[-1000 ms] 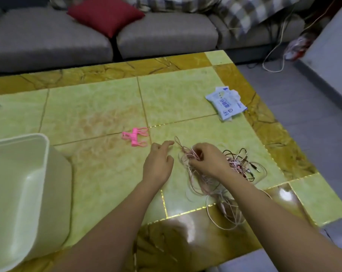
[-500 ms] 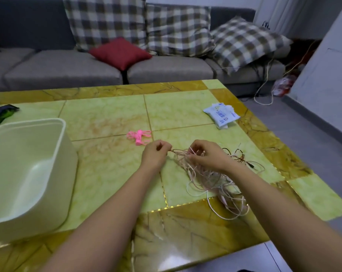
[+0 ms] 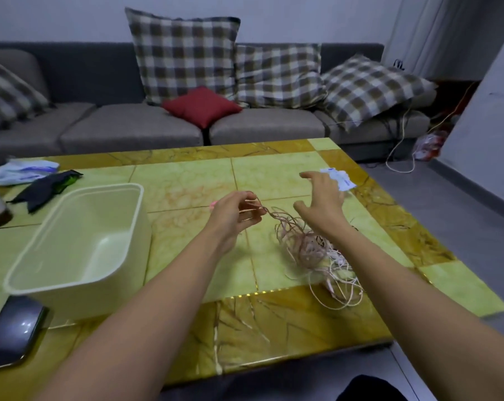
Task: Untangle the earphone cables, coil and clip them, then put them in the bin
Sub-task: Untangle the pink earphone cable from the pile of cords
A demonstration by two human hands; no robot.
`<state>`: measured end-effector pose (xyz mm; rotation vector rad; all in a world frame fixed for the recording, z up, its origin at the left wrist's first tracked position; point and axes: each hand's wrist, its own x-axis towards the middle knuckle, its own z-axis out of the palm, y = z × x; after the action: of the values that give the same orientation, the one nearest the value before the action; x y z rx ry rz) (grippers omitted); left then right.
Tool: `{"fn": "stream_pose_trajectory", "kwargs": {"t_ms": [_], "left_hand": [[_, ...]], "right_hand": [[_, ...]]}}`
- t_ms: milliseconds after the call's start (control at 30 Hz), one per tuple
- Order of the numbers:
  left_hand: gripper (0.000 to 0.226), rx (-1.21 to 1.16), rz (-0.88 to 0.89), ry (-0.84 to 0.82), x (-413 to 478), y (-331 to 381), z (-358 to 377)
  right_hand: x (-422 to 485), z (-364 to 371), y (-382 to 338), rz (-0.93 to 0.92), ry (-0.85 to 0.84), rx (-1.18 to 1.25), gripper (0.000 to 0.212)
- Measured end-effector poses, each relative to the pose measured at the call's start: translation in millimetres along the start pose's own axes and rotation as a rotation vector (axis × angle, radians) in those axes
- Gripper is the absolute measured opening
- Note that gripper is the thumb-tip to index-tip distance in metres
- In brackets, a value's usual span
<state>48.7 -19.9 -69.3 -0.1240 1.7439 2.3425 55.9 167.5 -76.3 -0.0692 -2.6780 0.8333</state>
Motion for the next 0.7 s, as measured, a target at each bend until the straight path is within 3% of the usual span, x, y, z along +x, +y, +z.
{"fn": "stream_pose_trajectory", "kwargs": {"t_ms": [67,133,167,233,333,367,433,500,567,633,700], "left_hand": [[0.017,0.04,0.038,-0.019,-5,3,3],[0.019,0.067,0.09,-0.025,-8,6,3],[0.019,0.047,0.111,-0.014,-9,7,2],[0.018,-0.086,0.129,0.073,-9,12,-3],[0.017,-0.346,0.099,0.279,-5,23,-15],[0.016,-0.366,0.101,0.332,-5,25,-19],[0.016,-0.164,0.104,0.401,-2,20,-28],[0.017,0.237,0.06,0.397,1,5,-37],[0.02,0.508,-0.061,0.357,1,-8,-43],[0.044,0.706,-0.216,0.32,-1,-16,-48],[0.066,0.998,-0.244,0.35,-6,-20,-45]], "right_hand": [[-5,7,-22,-0.134,-0.214,0.226,0.048],[-11,20,-31,-0.143,-0.455,0.084,0.023],[-13,25,-27,-0.128,-0.496,-0.031,0.018],[-14,27,-17,-0.082,-0.43,-0.143,0.016],[-10,19,-2,-0.073,-0.094,-0.097,0.022],[-8,17,2,-0.089,-0.059,-0.091,0.026],[-9,17,5,-0.059,-0.265,-0.177,0.033],[-15,25,11,-0.014,-0.454,-0.261,0.034],[-20,29,13,-0.005,-0.402,-0.162,0.03],[-20,33,9,-0.03,-0.379,-0.124,0.028],[-21,38,5,-0.05,-0.378,-0.164,0.027]]}}
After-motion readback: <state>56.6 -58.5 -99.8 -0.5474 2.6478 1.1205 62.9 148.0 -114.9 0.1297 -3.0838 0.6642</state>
